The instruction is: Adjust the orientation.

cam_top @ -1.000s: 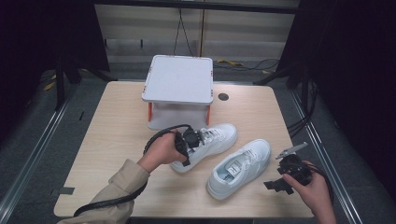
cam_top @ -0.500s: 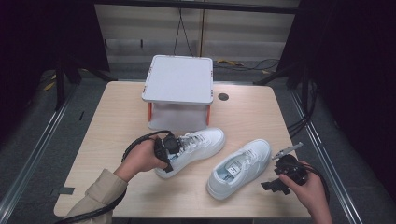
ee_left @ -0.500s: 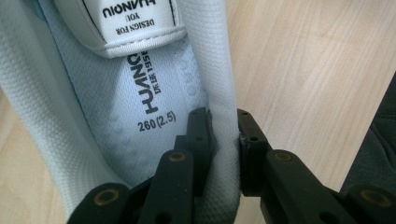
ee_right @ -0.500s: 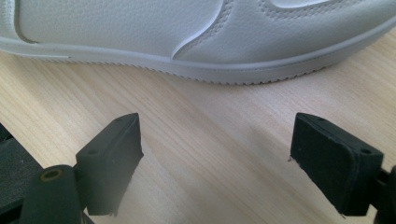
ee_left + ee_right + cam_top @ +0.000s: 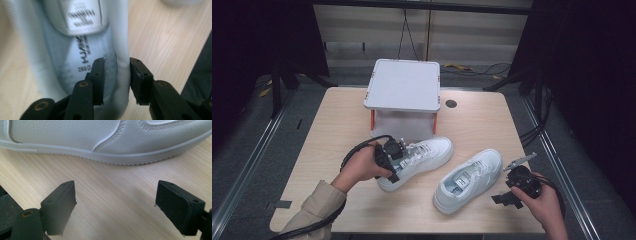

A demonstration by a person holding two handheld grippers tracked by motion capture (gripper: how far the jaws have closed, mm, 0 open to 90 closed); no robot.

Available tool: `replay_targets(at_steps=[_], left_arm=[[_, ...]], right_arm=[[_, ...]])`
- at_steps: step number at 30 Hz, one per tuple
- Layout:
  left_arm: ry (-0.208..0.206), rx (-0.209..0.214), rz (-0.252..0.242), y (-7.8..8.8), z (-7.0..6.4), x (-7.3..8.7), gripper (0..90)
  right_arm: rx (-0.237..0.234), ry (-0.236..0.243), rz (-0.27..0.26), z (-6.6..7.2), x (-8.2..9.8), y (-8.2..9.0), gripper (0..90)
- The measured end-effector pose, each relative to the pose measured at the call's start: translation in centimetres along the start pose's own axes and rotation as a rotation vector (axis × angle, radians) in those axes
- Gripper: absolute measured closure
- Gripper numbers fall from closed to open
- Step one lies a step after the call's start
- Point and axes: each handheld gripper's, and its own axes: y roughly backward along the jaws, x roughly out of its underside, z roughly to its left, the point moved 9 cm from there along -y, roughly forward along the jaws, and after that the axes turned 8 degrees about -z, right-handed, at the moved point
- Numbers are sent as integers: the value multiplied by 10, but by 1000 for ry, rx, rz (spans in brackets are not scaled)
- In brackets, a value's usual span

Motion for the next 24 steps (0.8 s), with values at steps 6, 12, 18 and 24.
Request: replay_targets(at_steps=[6,12,18,24], left_arm=[[24,-78,-11,28,15,-13,606],[80,-170,24,14,47,-9,563],[91,-146,28,-19,58,-9,641],[140,-165,58,-23,61,-10,745]], right_arm=[[-3,7,2,1,0,-1,159],[-5,13,4,1,-1,-2,159],[-2,11,-4,-1,-2,0,160],[3,9,-8,-3,-1,2,159]])
